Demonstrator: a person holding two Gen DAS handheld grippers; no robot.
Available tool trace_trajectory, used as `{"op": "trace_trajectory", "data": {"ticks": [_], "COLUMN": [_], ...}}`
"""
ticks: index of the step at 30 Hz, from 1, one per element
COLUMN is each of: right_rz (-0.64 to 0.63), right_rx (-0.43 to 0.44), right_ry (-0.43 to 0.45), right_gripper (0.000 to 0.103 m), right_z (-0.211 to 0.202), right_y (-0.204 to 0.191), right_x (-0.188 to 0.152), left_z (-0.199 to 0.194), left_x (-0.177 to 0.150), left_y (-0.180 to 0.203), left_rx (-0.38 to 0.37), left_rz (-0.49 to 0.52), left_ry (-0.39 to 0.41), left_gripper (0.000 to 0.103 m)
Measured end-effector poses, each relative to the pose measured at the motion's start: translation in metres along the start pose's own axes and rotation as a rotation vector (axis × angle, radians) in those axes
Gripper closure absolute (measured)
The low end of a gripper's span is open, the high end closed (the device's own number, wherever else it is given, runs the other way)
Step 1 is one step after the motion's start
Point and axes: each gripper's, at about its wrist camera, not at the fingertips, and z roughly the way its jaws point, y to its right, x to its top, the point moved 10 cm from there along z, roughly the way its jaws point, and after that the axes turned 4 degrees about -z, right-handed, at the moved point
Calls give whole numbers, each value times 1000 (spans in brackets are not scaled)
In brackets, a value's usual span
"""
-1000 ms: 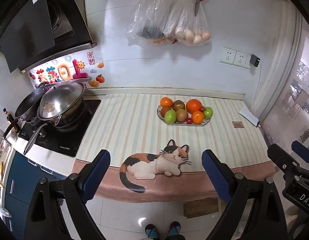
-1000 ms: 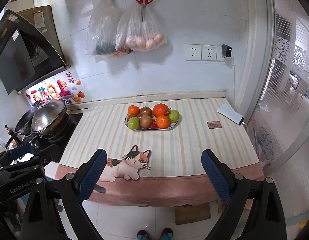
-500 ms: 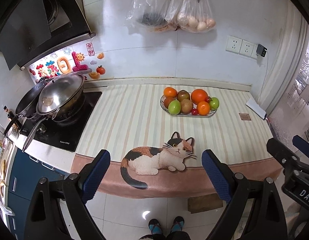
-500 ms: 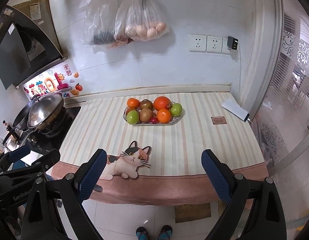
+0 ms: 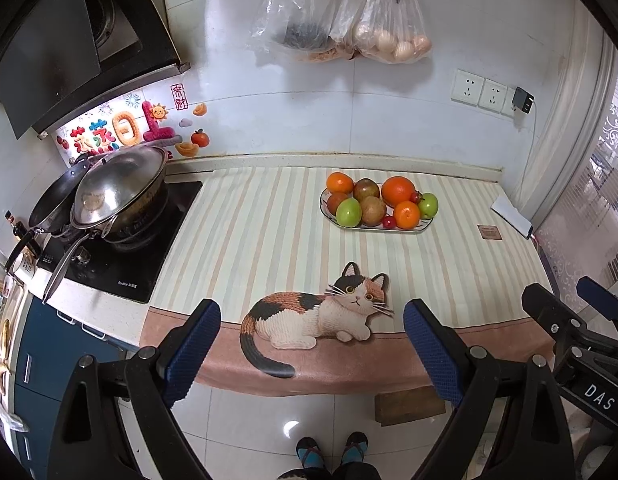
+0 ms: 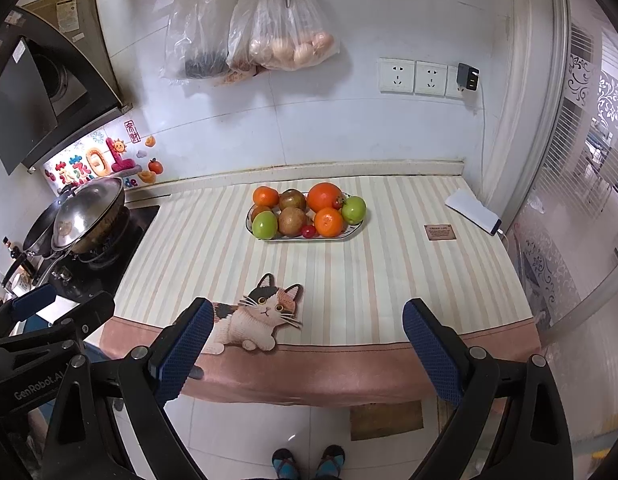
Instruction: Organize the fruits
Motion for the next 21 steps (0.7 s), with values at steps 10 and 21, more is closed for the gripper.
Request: {"op": "trace_trajectory", "data": {"ticks": [10,21], "right_rz": [-1,3], "right_rx": [-5,-10], "right_ry": [-6,1], "right_gripper": [6,6], "right_z": [3,1], "right_y": [0,1], "right_x": [-2,0], "left_z": [0,0], "left_x": [0,3], "left_y": [-1,-8], "left_rx": [-2,3], "left_rz": [1,-3], "left_ry": [0,8], "left_gripper": [9,9]}}
